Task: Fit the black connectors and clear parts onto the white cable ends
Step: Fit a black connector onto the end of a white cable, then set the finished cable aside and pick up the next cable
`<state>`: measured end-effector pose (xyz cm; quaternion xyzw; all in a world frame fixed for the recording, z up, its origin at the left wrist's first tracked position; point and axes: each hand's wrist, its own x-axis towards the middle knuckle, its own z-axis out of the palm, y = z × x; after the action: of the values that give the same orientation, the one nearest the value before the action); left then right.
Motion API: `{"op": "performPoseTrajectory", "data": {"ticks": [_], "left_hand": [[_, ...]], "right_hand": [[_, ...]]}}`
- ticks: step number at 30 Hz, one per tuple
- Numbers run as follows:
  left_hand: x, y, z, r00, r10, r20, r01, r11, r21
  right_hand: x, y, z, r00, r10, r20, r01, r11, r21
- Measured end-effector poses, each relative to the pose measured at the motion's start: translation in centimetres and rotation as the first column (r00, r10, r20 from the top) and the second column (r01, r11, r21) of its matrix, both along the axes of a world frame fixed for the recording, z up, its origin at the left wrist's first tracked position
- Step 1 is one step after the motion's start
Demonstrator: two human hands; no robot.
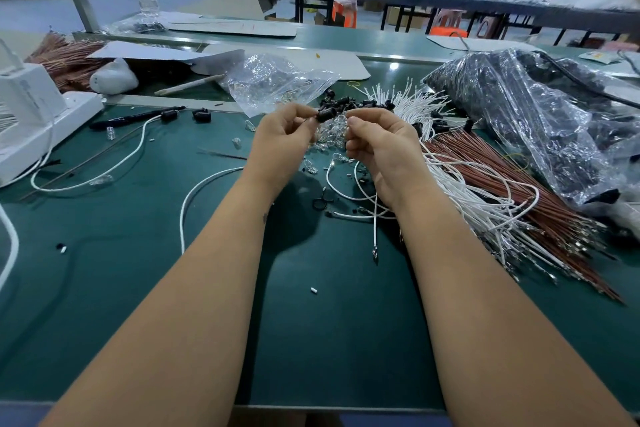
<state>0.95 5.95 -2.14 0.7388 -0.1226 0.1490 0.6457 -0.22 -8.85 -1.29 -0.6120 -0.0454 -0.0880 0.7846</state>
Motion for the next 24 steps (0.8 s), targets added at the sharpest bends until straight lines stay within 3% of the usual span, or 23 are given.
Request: {"op": "performPoseTrajectory", "data": {"ticks": [5,24], "left_hand": [[0.13,-0.23,-0.3,0.998,0.058,-0.012,-0.057,0.994,0.097],[-0.18,-0.24,-0.17,0.997,0.077,-0.013,-0.074,0.984,0.162]], "right_hand": [[-0.05,-0.02,0.16,0.999,0.02,-0.027,-0.019,0.999,0.048],[0.09,0.08,0.04,0.993,-0.111,-0.034,0.107,0.99,-0.096]]}}
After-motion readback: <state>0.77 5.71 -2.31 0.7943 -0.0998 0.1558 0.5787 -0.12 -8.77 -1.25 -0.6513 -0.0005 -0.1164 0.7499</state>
